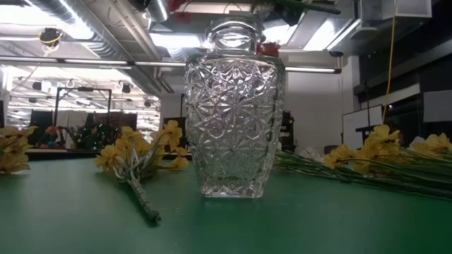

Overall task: Sort flowers into vase by color
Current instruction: Put the pink flowers into the top transparent vase

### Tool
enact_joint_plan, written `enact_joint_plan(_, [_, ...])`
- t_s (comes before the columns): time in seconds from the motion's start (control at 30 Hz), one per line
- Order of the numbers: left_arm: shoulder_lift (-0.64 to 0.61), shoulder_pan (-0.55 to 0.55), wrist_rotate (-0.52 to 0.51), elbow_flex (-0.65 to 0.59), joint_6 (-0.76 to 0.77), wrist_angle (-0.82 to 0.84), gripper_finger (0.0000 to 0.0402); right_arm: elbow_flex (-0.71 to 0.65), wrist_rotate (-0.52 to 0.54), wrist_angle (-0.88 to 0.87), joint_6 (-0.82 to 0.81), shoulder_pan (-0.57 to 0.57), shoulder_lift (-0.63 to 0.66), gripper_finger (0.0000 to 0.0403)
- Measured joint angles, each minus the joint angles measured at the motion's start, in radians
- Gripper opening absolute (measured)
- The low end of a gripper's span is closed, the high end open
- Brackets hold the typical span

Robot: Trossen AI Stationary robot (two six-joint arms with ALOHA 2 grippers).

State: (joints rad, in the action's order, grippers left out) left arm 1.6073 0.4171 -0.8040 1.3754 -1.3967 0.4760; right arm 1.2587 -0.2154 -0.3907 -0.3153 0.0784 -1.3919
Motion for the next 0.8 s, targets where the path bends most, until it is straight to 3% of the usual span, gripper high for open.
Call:
enact_joint_plan(0.37, [0.000, 0.000, -0.007, 0.000, -0.079, -0.022, 0.0018, 0.017, -0.154, -0.013, 0.006, 0.000, -0.049, 0.0177])
enact_joint_plan(0.57, [0.000, 0.000, -0.007, 0.000, -0.081, -0.031, 0.0018, 0.016, -0.117, -0.065, 0.035, 0.000, -0.057, 0.0181])
enact_joint_plan(0.8, [0.000, 0.000, -0.006, -0.001, -0.081, -0.046, 0.0018, 0.016, -0.106, -0.042, 0.035, 0.000, -0.057, 0.0223])
